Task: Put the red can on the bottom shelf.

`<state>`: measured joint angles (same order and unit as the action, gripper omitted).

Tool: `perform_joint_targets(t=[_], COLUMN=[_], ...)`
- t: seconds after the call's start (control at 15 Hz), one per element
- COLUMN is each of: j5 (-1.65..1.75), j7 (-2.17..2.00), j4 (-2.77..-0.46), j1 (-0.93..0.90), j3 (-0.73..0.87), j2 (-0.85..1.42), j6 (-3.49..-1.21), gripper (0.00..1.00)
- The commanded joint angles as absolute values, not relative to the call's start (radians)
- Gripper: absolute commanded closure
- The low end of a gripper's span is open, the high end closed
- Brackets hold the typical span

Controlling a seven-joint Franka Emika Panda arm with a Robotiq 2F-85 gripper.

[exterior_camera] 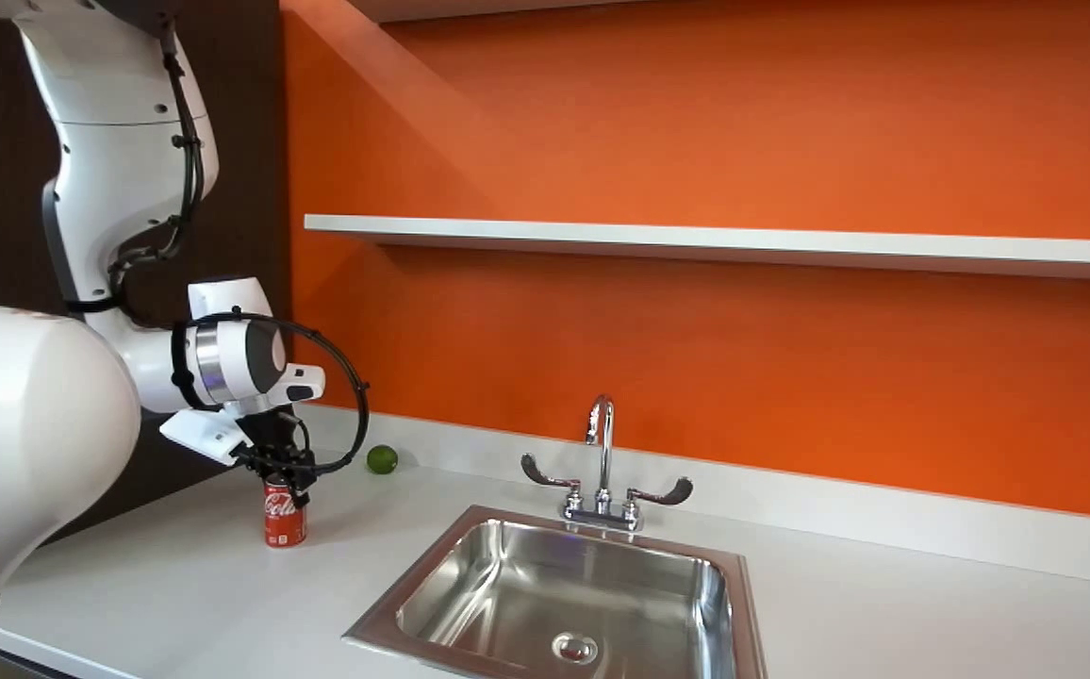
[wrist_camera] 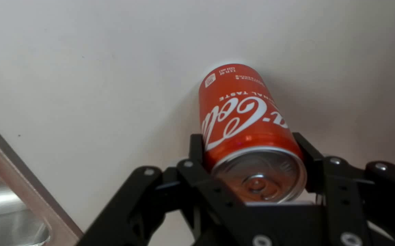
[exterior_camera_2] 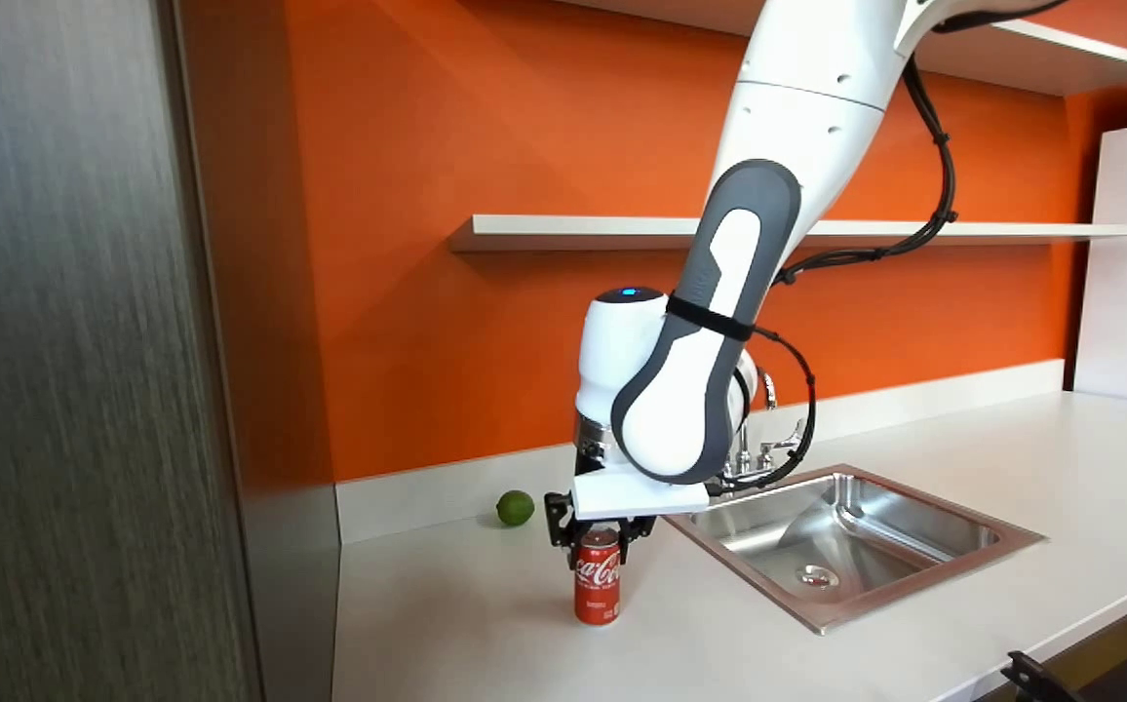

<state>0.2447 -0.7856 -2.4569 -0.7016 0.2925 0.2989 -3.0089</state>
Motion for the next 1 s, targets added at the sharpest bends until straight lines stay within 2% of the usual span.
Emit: perform_joint_targets(t=[0.0, 0.53, 0.6, 0.93], j5=[0.246, 0.28, 0.315, 0.252], j7=[-0.784, -0.806, -0.827, -0.776], j4=[-2.477, -2.52, -2.525, -2.536], j1=[-0.709, -0.724, -0.594, -0.385], j3=[0.296, 0.316, 0.192, -0.034], j2=[0.216, -0.007, -0.052, -0.247], j6=[-2.948, -2.739, -2.694, -2.529], gripper=[0.62, 0.62, 0.62, 0.62])
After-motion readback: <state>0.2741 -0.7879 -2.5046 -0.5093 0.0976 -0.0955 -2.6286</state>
